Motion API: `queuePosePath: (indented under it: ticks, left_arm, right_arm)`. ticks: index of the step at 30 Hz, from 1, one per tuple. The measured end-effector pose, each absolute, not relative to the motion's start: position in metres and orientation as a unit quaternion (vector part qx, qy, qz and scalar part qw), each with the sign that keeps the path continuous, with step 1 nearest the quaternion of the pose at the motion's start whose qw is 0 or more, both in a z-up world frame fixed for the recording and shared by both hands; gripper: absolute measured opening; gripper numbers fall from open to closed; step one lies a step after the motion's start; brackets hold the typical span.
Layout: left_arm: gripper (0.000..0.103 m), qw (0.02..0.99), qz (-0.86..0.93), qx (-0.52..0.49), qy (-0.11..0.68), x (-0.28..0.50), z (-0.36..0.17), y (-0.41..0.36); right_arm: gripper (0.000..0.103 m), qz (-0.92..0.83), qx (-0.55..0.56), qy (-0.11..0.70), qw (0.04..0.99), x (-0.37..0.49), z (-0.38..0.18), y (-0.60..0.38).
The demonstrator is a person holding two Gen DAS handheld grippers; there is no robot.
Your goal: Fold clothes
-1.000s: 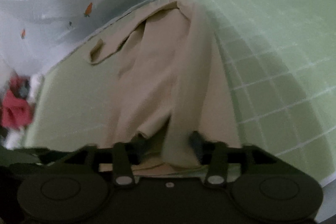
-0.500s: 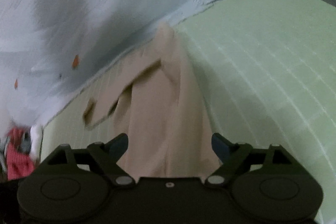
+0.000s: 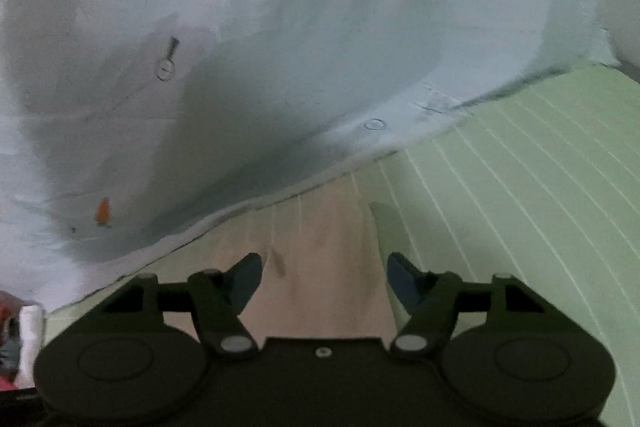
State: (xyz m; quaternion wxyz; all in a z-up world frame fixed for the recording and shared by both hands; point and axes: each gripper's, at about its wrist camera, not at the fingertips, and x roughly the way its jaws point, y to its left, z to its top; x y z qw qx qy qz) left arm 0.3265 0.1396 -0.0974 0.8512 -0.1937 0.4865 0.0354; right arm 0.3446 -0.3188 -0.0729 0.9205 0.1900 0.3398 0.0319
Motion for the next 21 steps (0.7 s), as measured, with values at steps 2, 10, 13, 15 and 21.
queuePosePath:
  ticks: [2,10,13,15,21]
  left_arm:
    - [0.091,0.86,0.032,-0.172,0.479,0.338,-0.1,0.135]
    - [0.07,0.87,0.04,-0.051,0.488,0.366,-0.118,0.093]
    - [0.022,0.882,0.032,-0.034,0.468,0.361,-0.113,0.087]
    - [0.015,0.889,0.038,-0.045,0.453,0.358,-0.105,0.09]
    - [0.008,0.928,0.048,-0.085,0.359,0.338,-0.035,0.105]
  right_arm:
    - [0.068,0.038,0.182,0.356,0.916,0.373,-0.083,-0.315]
    - [0.012,0.036,0.174,0.422,0.889,0.422,-0.131,-0.325]
    - [0.008,0.04,0.217,0.401,0.889,0.419,-0.131,-0.338]
    - [0.007,0.044,0.256,0.384,0.886,0.418,-0.128,-0.35]
    - [0.007,0.055,0.337,0.331,0.88,0.414,-0.11,-0.38]
